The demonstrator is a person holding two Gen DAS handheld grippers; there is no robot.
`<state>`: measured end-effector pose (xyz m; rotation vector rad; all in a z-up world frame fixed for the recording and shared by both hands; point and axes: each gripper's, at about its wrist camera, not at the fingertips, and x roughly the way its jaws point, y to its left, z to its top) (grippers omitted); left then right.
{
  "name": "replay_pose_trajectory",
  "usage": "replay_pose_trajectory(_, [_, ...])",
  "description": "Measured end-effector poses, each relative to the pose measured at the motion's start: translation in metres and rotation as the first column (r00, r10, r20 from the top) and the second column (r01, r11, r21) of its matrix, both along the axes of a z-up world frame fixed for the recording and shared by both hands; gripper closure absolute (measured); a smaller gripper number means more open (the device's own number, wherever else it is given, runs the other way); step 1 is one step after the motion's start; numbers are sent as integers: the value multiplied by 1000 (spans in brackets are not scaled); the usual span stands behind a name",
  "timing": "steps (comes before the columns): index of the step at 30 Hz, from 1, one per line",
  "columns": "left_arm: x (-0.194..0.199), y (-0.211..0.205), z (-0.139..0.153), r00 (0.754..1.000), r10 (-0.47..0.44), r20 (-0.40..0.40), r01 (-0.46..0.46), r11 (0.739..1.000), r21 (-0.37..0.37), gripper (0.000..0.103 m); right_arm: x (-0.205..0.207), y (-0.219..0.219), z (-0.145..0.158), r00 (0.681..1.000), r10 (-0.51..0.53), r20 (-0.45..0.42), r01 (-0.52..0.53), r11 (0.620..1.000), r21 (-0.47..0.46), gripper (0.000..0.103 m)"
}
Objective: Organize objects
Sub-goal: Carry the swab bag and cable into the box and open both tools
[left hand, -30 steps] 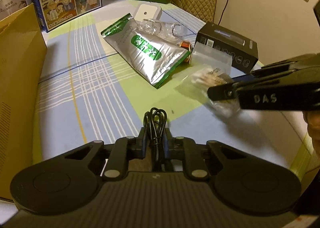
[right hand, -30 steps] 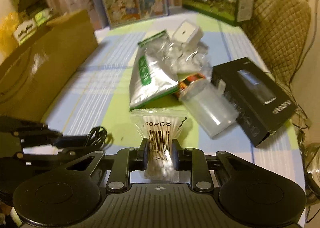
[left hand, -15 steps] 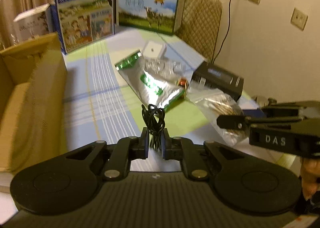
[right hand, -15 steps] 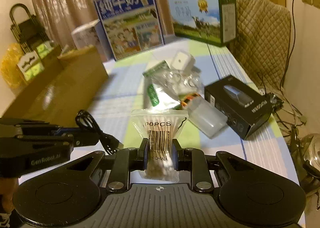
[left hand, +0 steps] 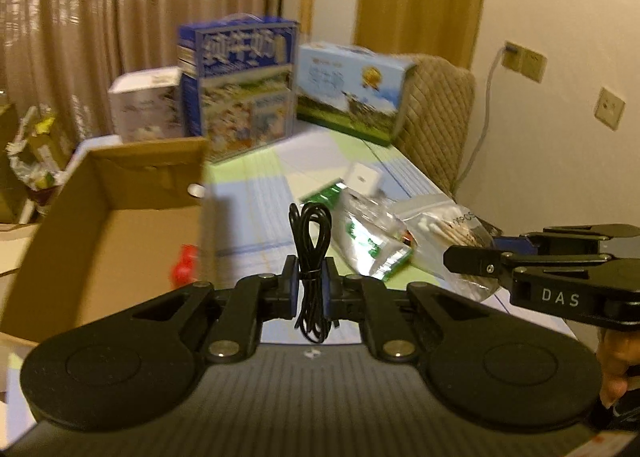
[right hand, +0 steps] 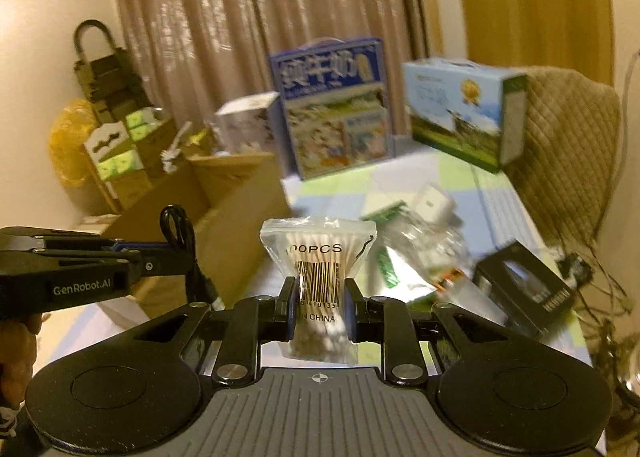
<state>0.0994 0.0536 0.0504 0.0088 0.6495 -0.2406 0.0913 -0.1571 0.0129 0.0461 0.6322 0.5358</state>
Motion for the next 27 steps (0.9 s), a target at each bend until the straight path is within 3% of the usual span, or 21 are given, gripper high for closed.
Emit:
replay_pose_trajectory(11, [-4, 92, 40, 988, 145, 61, -148, 988, 41, 95, 10, 99, 27, 984, 172, 52, -174, 984, 30, 83])
replay_pose_trajectory(23, [8, 147, 25, 975, 219, 33, -221, 973, 62, 94, 39, 160, 15, 971, 237, 16, -237, 971, 32, 83])
replay_pose_trajectory(27, [20, 159, 16, 968, 250, 18, -250, 966, 58, 84, 45, 164, 7, 972, 237, -2, -237, 971, 31, 83])
